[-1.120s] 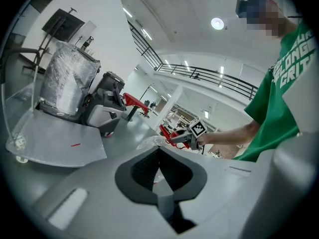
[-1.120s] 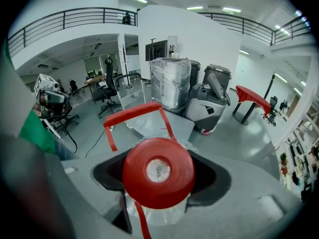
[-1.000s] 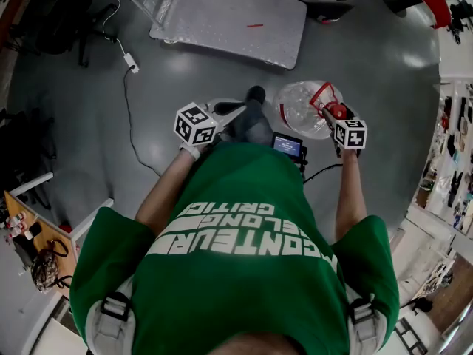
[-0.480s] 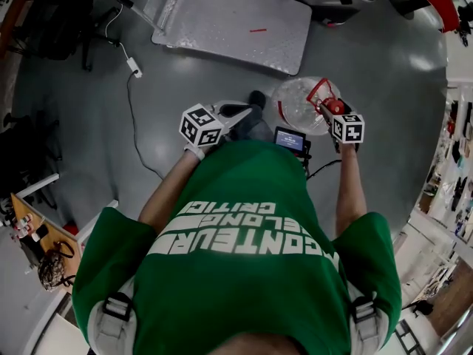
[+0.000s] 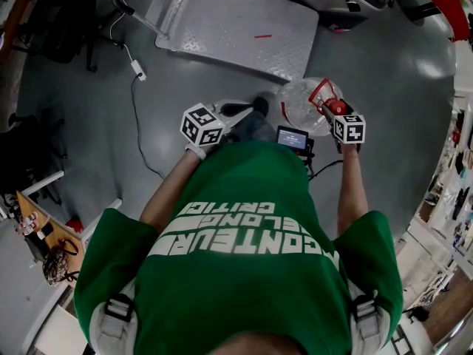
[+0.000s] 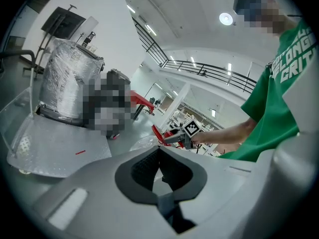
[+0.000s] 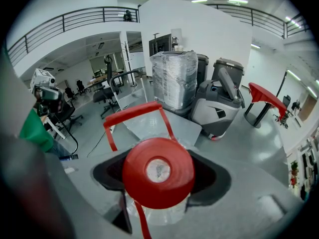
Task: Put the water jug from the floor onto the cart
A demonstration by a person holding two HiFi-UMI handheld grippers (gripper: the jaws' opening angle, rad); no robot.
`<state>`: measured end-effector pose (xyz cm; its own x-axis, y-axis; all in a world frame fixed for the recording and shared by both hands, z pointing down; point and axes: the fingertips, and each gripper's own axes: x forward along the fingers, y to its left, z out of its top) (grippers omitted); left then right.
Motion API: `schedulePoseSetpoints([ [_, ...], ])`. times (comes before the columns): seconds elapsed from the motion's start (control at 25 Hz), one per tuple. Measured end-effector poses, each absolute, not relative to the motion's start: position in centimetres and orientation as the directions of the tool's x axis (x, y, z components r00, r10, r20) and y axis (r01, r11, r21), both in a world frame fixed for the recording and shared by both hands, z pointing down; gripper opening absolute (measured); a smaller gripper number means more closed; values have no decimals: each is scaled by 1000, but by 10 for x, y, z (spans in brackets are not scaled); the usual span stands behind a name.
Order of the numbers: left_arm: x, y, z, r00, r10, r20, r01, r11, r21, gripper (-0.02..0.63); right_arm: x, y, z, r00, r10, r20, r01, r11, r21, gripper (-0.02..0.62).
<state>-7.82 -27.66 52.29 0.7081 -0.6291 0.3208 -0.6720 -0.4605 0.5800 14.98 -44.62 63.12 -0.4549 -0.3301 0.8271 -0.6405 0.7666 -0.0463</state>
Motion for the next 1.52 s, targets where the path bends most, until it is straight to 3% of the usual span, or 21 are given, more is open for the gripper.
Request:
schedulePoseSetpoints([
  [1.16,-81,-385,519,581,-734,352,-745,-306,592,11,84,-589,647,-524,-262,810,-551,830,-88,305],
  [1.52,-111,-395,519,556,-754,350,-748,-272,605,11,57,-598,649,-517,-243,821,-522,849,-77,307],
])
